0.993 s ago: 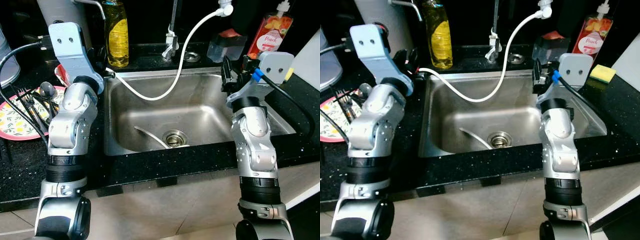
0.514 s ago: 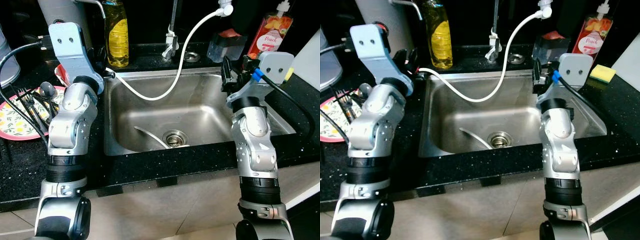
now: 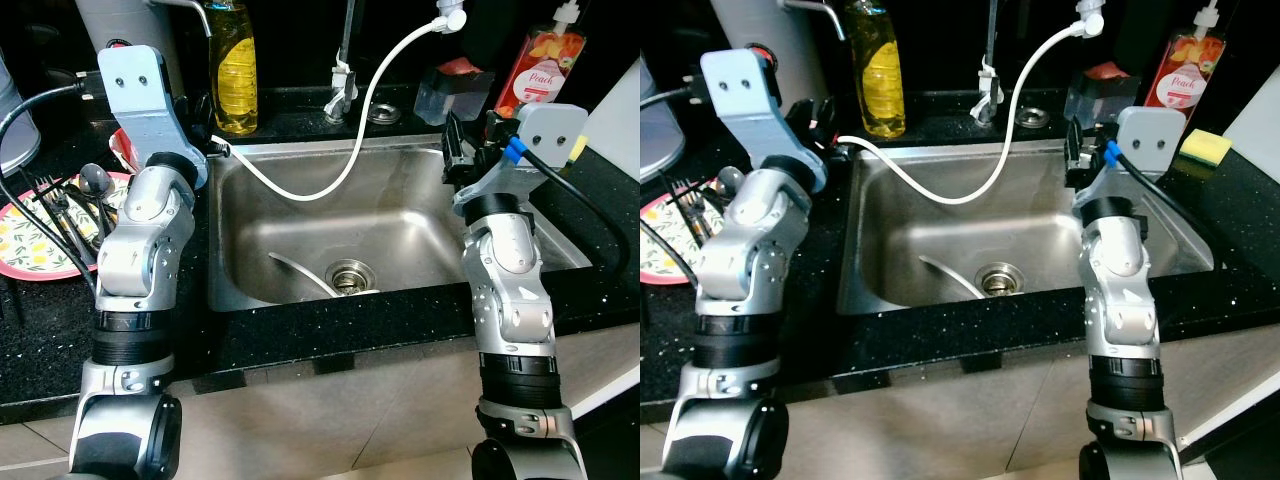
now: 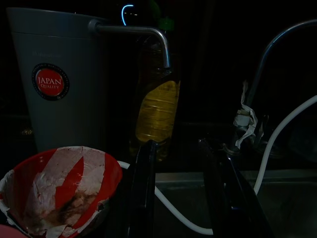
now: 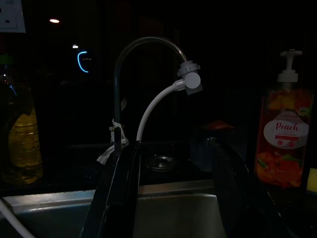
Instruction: Kitchen organization
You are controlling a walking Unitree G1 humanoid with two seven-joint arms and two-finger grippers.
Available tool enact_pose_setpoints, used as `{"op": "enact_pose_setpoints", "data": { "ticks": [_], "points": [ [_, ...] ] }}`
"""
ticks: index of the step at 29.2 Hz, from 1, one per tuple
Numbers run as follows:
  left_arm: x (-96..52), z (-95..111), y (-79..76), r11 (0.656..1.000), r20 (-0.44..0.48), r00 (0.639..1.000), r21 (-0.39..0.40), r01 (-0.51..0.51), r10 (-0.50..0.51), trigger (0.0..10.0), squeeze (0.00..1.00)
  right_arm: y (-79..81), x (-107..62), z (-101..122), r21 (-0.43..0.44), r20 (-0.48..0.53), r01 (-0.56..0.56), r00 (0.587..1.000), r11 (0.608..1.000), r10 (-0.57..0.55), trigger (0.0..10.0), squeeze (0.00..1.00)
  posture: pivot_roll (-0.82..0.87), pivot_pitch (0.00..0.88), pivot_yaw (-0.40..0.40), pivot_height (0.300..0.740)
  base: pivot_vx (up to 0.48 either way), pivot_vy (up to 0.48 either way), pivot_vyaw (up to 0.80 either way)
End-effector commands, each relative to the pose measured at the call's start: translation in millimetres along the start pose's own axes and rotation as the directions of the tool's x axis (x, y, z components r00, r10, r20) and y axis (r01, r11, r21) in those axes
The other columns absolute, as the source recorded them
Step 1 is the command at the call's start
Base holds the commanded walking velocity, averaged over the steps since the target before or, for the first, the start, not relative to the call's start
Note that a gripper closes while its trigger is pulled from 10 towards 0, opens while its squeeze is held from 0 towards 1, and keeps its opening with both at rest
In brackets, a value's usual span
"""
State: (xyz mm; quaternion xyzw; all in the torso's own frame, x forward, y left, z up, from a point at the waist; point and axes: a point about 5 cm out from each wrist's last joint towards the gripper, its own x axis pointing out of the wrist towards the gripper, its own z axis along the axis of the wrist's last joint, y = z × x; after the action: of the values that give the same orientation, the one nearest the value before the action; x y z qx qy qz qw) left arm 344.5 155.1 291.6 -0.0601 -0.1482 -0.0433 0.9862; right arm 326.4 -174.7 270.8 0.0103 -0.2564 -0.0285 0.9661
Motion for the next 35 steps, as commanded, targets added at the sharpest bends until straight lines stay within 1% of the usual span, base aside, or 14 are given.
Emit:
{"op": "enact_pose_setpoints", "data": {
  "ticks": [1,35],
  "points": [
    [-2.5,-0.9,2.3,1.000,0.003,1.000,0.019,-0.005,0.005,10.0,0.00,0.5,-0.7,-2.4,0.003,-0.016,0.000,1.000,1.000,0.000,10.0,0.00,0.10,0.000,-0.015,0.740,0.000,0.000,0.00],
    [-2.3,-0.4,1.5,1.000,0.005,1.000,0.019,-0.006,0.005,10.0,0.00,0.1,-0.5,-2.5,0.004,-0.017,0.000,1.000,1.000,0.000,10.0,0.00,0.10,0.000,-0.016,0.740,0.000,0.000,0.00]
  ]
}}
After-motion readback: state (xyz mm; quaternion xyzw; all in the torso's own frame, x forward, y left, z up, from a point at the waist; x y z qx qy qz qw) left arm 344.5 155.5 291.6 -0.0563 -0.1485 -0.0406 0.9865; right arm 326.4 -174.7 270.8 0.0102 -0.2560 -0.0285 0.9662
